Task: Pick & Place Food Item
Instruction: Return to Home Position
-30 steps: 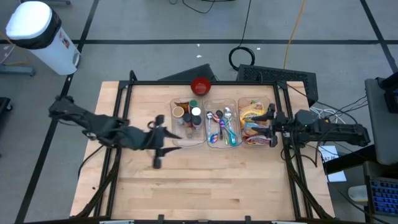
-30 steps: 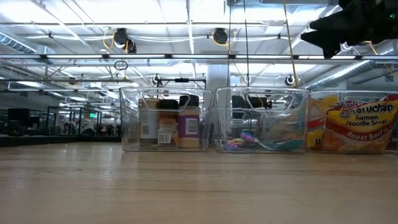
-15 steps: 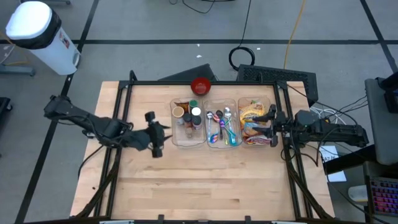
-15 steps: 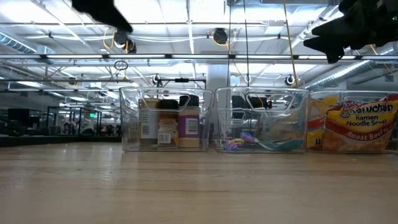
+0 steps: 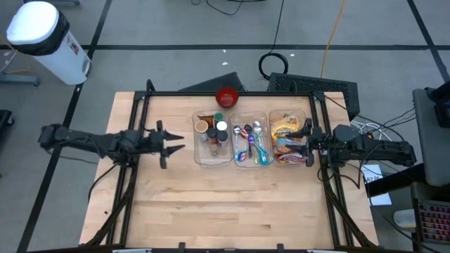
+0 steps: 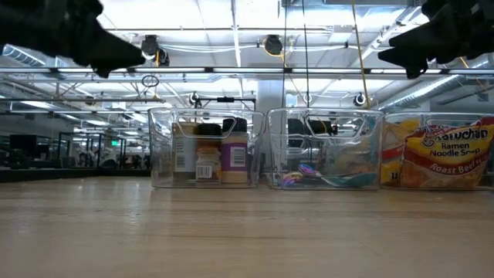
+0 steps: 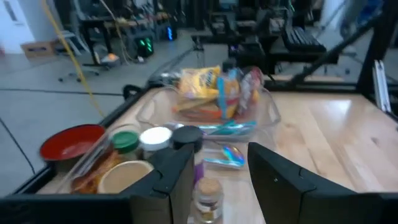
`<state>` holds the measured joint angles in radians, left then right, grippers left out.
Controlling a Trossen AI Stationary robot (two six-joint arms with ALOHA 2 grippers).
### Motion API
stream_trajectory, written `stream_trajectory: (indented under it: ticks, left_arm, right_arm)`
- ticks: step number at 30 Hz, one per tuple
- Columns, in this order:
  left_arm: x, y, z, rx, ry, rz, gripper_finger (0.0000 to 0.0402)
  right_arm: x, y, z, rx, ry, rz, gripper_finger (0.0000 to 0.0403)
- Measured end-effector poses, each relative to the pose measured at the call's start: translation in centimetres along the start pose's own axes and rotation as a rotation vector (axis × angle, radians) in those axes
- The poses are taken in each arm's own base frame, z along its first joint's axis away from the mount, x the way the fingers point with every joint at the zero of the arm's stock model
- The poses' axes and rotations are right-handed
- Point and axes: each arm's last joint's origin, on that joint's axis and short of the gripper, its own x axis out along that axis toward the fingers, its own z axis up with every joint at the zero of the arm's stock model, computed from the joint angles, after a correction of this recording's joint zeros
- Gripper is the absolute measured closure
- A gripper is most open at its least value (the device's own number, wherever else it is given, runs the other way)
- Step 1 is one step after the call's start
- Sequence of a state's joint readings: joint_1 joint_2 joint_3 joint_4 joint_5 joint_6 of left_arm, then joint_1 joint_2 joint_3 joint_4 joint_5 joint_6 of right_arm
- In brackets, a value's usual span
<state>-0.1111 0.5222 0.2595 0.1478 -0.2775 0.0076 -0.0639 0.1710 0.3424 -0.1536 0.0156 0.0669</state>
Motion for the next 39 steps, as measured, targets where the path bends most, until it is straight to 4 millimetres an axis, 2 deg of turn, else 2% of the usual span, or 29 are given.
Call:
stream_trajectory:
  ticks: [6,12,17,25,29,39]
  left_arm:
    - [-2.2,0.9,-2.1,-0.047,-0.035,0.002,0.0243]
    - [-4.0,1.2,-2.1,-0.067,-0.096,-0.053,0.0243]
    - [-4.8,1.2,-2.3,-0.068,-0.109,-0.103,0.0243]
    - [-4.3,1.1,-3.8,-0.09,-0.093,-0.106,0.0243]
    - [-3.7,0.9,-4.9,-0.091,-0.114,-0.105,0.0243]
    - [-3.5,0.7,-5.1,-0.079,-0.146,-0.156,0.0243]
  right_arm:
    - [-0.6,0.1,0.1,-0.032,-0.022,0.022,0.0213]
    - [-2.1,0.1,0.0,-0.038,-0.074,0.038,0.0212]
    - [-2.2,0.1,0.0,-0.046,-0.056,0.05,0.0217]
    - [-2.0,0.3,-0.3,-0.091,-0.059,0.118,0.0215]
    - [-1.4,0.2,-1.4,-0.091,-0.055,0.125,0.0217]
    - [0.3,0.1,-4.3,-0.135,-0.151,0.121,0.0216]
